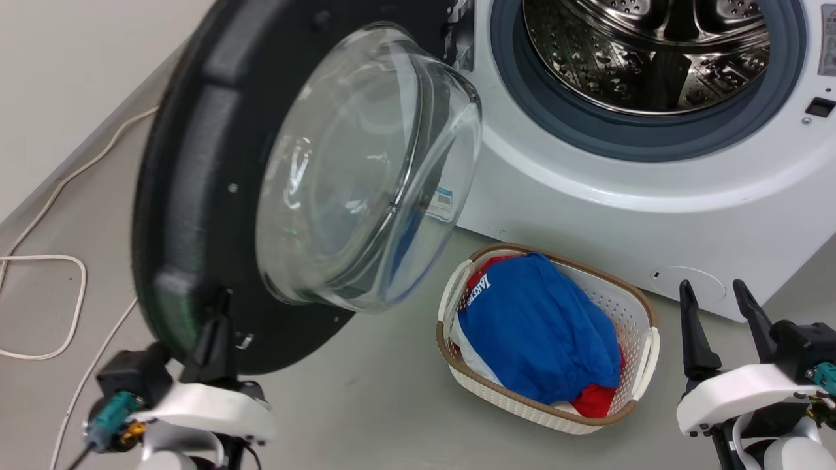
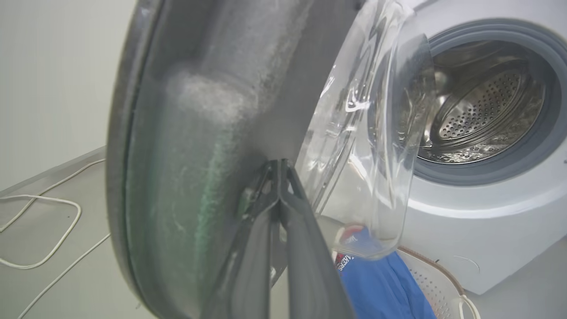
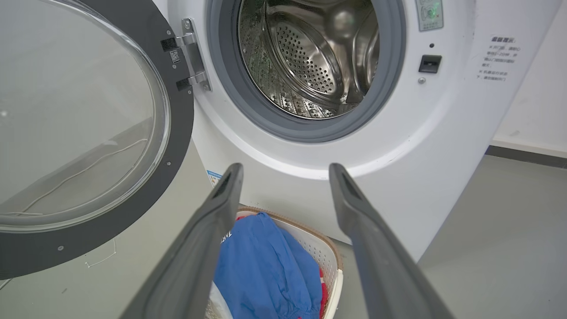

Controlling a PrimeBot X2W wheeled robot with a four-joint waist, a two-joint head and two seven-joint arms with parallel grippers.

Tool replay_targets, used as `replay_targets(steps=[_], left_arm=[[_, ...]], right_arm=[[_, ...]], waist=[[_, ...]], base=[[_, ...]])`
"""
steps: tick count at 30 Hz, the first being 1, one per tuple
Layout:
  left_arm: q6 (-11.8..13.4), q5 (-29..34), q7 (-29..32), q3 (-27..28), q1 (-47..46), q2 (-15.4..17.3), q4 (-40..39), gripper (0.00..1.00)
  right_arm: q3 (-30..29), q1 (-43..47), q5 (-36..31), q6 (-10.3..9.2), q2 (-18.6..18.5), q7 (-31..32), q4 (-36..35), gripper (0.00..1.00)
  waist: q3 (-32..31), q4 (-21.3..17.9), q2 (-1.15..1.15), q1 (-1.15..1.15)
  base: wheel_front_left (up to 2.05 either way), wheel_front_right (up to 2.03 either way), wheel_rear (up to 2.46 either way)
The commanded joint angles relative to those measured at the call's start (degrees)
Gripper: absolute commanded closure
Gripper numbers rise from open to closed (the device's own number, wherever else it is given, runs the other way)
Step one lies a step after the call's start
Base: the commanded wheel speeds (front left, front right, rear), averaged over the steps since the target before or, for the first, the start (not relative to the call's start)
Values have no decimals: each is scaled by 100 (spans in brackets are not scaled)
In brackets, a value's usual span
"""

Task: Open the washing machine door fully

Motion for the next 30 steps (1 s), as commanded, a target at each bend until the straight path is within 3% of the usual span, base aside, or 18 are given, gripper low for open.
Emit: replay_targets(steps=[1,20,30], left_arm=[[18,-69,-44,137,-139,88,75,100],[-571,-631,-309,1455,-1544,796,2288,100],[-676,-415,-349,1703,-1484,645,2584,100]], right_arm=[[5,-101,-49,-1,6,20,-34,0],[-21,-455,-195,-1,7,124,-144,0],[20,-395,-109,-1,7,-6,64,0]], waist=[[39,-33,0,0],[598,-502,0,0],[371,-585,0,0]], base=[[0,0,0],[0,0,0],[0,0,0]])
